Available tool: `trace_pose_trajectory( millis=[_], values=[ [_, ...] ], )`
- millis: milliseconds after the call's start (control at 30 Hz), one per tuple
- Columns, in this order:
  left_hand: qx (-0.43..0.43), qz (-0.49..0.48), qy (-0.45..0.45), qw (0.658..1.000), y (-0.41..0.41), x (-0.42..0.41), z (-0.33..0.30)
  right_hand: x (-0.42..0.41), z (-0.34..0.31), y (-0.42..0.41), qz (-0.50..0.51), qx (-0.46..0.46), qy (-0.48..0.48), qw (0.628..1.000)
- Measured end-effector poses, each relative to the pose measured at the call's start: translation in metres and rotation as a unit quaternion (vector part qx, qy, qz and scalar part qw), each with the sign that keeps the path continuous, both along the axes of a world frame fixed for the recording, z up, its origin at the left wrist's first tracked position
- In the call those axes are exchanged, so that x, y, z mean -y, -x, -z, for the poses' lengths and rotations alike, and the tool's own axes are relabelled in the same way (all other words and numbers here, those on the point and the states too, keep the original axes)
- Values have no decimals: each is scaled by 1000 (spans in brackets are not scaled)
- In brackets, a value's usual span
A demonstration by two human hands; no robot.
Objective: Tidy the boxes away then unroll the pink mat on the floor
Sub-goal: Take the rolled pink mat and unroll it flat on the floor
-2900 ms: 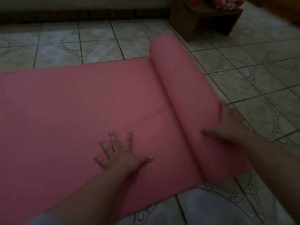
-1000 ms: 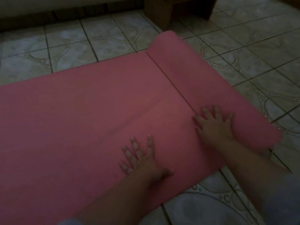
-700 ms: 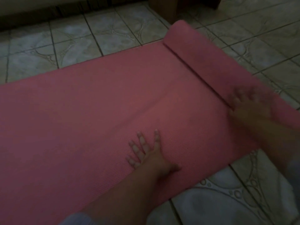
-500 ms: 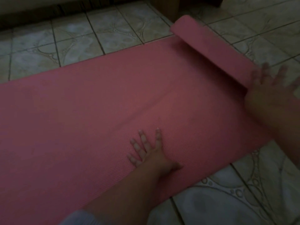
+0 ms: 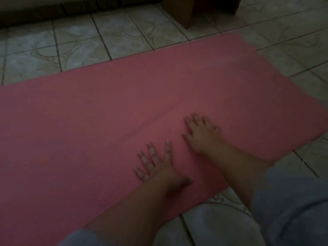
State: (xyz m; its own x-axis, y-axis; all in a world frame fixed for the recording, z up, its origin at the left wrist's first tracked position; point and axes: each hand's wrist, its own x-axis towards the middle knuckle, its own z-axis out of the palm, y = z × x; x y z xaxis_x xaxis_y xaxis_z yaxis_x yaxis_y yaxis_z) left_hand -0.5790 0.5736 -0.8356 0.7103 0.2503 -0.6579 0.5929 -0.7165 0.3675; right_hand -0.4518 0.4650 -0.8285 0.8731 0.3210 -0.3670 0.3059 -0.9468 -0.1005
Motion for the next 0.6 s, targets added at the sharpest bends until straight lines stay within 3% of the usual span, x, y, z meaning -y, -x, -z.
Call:
trace_pose_trajectory(
  millis=[167,267,400,500,600],
  values=[
    [15,4,-4,1000,5,-1,-1,-20,1,25,8,-71,41,997],
    [28,89,46,995,12,-32,-17,-20,-8,20,23,-85,53,995],
    [30,205,38,978,63,-118,-41,-24,-15,17,0,-74,110,991],
    [-20,206,-19,978,126,-195,-47,-50,-27,26,33,-57,139,988],
    [-6,121,-62,991,173,-251,-41,-104,-34,63,52,-75,77,993]
  ],
)
